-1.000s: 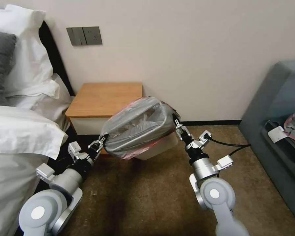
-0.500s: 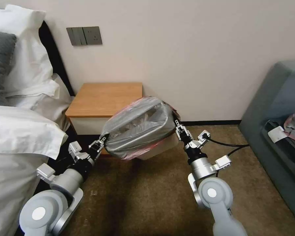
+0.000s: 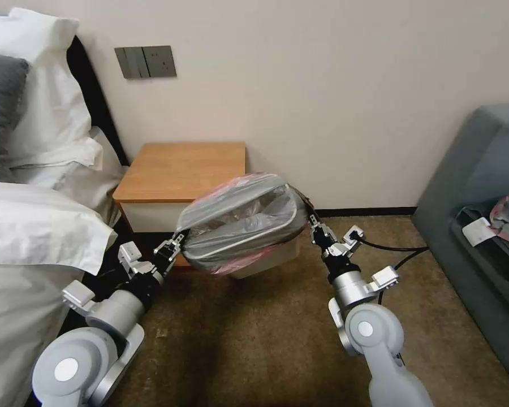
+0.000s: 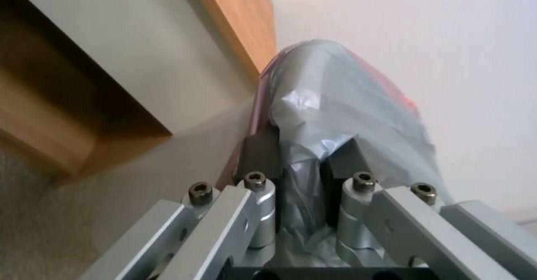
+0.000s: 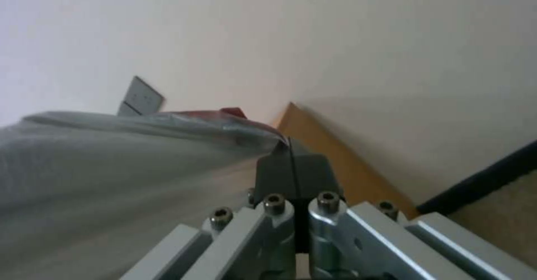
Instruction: Pick up the garbage bag from the table and place it over the trash can.
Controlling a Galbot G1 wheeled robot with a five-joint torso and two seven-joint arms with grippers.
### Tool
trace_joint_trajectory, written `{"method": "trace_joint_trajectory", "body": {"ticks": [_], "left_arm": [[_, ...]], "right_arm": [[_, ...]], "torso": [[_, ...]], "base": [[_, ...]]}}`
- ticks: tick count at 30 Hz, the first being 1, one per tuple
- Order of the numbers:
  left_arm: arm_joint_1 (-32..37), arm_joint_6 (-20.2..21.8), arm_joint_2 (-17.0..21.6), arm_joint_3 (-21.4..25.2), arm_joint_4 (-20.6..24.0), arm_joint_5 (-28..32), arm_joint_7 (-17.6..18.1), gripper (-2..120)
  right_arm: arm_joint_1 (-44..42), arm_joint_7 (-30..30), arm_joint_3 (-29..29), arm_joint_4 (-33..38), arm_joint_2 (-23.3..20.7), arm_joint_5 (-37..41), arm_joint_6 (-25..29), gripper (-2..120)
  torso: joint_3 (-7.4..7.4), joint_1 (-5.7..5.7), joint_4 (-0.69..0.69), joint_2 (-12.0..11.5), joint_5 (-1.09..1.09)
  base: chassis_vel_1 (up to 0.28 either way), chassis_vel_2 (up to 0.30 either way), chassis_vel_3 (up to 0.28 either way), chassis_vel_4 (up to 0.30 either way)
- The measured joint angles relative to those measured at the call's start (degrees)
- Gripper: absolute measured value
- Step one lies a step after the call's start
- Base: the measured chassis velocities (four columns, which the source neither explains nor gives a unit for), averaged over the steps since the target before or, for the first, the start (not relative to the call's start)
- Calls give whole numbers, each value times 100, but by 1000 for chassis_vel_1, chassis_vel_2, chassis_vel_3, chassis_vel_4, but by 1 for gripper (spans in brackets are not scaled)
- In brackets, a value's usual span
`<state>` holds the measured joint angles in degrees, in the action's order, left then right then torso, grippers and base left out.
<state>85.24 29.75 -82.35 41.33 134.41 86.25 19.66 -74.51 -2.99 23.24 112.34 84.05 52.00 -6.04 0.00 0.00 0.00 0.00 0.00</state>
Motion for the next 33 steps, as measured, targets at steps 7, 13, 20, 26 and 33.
{"method": "trace_joint_trajectory", "body": {"ticks": [7, 13, 20, 26, 33], "left_arm": [[21, -61, -50, -158, 32, -64, 1, 11], [27, -79, -78, -269, 72, -113, 1, 11], [20, -80, -79, -325, 87, -144, 2, 12], [20, -81, -85, -355, 36, -313, -1, 12], [-55, -62, 24, -403, -180, -881, -22, 12]], "right_arm": [[-39, 114, -22, -124, -19, -427, -76, 0], [-94, 206, -27, -133, -69, -988, -253, 0], [-161, 462, -15, 3, -152, -1708, -477, 0], [-277, 566, 1, 159, -203, -3201, -477, 1], [-748, 604, 98, 550, -278, -4427, -376, 26]], "torso": [[0, 0, 0, 0, 0], [0, 0, 0, 0, 0], [0, 0, 0, 0, 0], [0, 0, 0, 0, -1], [0, 0, 0, 0, -1]], "base": [[0, 0, 0, 0], [0, 0, 0, 0], [0, 0, 0, 0], [0, 0, 0, 0], [0, 0, 0, 0]]}}
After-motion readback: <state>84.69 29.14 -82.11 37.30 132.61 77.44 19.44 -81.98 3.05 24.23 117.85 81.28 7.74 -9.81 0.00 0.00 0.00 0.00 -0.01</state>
